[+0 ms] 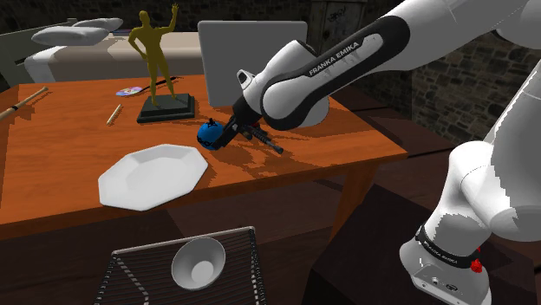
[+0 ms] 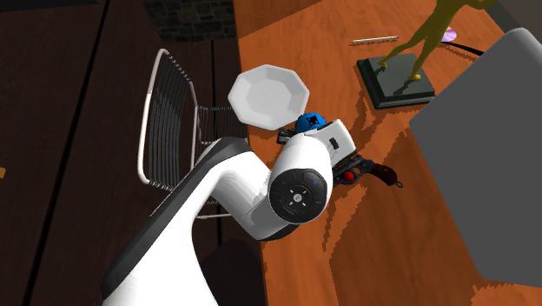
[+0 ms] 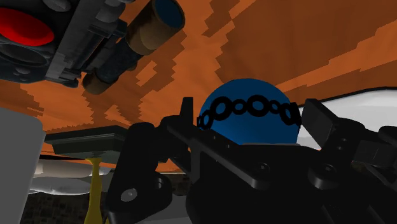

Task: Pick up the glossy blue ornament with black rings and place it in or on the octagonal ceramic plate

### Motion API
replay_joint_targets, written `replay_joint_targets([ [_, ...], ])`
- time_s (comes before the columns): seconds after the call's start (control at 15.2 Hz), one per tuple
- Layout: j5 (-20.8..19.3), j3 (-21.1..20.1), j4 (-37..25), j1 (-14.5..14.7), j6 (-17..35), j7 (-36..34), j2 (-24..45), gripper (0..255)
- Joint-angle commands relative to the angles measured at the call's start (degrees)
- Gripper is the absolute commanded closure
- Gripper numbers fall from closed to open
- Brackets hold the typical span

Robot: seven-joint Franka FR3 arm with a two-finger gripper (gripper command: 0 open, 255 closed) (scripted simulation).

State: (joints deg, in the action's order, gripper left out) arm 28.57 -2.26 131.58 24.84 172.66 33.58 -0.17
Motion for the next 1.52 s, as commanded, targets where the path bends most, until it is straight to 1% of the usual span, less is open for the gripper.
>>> replay_joint_targets([
  [0.0,0.0,0.0,0.0,0.0,0.0,0.0,0.0,255],
  [0.59,0.0,0.0,0.0,0.0,0.0,0.0,0.0,255],
  [0.99,-6.3,0.2,-1.4,-0.9,-4.1,-5.7,-2.8,255],
  [1.45,-10.8,0.0,-3.9,-2.0,-9.2,-9.9,-5.4,255],
])
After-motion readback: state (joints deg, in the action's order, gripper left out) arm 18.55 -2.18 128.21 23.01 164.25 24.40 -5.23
